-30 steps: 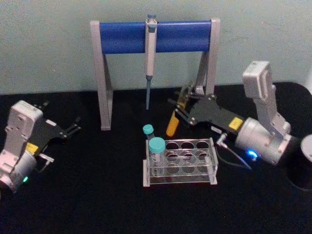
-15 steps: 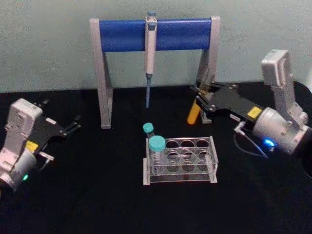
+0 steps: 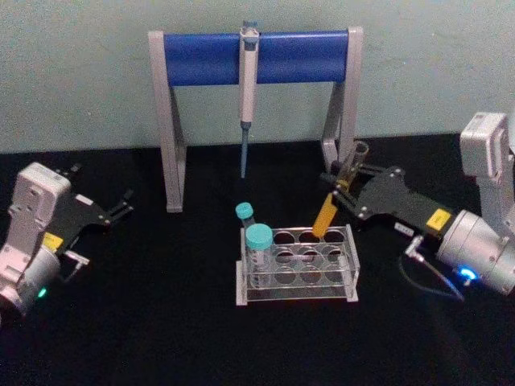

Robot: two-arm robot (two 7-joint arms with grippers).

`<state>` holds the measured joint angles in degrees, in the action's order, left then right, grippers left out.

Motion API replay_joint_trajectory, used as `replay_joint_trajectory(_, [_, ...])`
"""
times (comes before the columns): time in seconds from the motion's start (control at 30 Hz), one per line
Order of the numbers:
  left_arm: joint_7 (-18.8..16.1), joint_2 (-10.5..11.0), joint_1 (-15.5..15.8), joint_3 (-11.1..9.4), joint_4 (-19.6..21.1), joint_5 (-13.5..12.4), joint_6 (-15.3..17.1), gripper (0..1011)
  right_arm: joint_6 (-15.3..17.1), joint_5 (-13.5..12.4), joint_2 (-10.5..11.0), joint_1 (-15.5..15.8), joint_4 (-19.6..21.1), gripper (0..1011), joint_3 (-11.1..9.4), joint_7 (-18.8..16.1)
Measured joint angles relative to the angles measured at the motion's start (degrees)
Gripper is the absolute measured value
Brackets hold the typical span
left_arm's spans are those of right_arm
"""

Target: Pick up the test tube from the test tube rack, shake it, then place it back into the test tube rack.

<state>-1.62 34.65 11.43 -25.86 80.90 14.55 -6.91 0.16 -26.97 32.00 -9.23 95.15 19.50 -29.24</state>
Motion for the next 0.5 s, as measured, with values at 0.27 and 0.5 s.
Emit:
replay_joint_trajectory(0.27, [0.0, 0.0, 0.0, 0.0, 0.0, 0.0, 0.0, 1002, -0.4, 0.9, -1.9, -1.6, -0.5, 232, 3.1, -0.6])
replay_joint_trajectory(0.5, [0.0, 0.0, 0.0, 0.0, 0.0, 0.0, 0.0, 1001, -0.8, 2.8, -5.0, -6.7, -5.8, 232, 5.6, -0.9])
